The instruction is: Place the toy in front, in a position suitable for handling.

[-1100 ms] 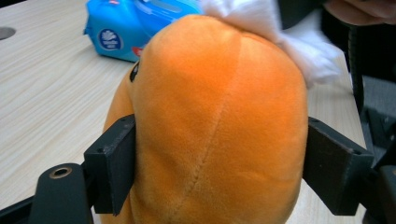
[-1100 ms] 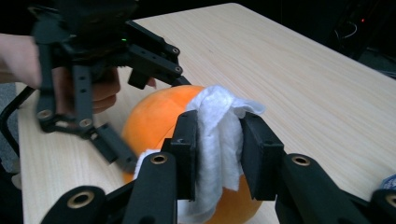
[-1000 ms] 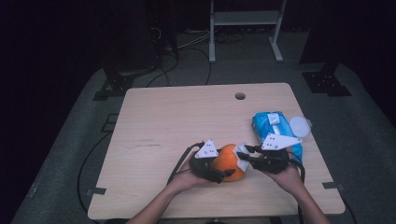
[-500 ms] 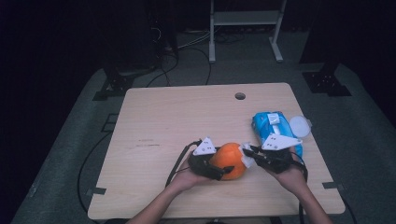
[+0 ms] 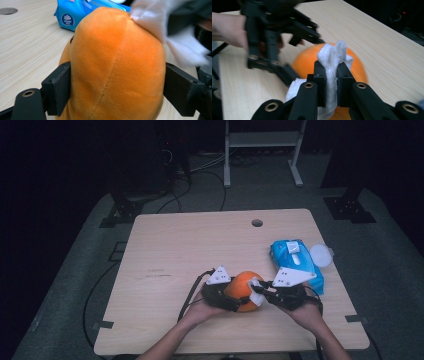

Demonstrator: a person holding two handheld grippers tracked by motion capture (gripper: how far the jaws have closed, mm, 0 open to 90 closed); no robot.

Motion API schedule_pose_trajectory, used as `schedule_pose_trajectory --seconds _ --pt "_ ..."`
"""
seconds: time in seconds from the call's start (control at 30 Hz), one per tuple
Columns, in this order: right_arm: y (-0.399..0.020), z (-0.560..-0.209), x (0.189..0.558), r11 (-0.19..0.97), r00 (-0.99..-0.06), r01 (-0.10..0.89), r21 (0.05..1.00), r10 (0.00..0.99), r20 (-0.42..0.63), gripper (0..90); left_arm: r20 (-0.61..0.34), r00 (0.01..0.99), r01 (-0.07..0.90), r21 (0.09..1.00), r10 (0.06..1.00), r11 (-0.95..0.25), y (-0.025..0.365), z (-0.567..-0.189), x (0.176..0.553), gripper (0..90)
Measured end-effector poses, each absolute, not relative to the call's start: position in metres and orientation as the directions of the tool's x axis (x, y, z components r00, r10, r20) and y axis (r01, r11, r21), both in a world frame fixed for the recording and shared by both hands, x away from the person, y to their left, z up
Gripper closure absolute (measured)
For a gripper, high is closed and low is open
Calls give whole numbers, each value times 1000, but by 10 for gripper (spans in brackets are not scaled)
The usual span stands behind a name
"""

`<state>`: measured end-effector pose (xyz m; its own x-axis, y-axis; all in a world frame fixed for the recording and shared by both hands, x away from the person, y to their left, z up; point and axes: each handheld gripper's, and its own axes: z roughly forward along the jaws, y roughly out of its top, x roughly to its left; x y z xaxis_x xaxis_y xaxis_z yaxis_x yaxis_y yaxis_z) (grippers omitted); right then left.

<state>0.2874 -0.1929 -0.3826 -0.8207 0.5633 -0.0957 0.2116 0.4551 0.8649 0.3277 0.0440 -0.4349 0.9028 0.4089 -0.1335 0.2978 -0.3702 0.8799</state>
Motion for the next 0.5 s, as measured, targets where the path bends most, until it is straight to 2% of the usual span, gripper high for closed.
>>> schedule_pose_trajectory --seconds 0.17,0.23,0.4,0.5 --pt "-215 -391 298 402 -783 287 869 621 -29 803 -108 927 256 883 360 -394 45 -434 326 146" --pt "-217 -393 299 400 -784 288 870 620 -25 803 -113 942 242 881 315 -406 49 -432 328 129" --pt "-216 -394 299 402 -784 288 869 620 -26 802 -150 947 251 897 283 -364 63 -429 335 116" --pt "-215 -395 300 398 -786 293 869 618 -18 802 -117 953 225 891 279 -394 61 -431 336 106"
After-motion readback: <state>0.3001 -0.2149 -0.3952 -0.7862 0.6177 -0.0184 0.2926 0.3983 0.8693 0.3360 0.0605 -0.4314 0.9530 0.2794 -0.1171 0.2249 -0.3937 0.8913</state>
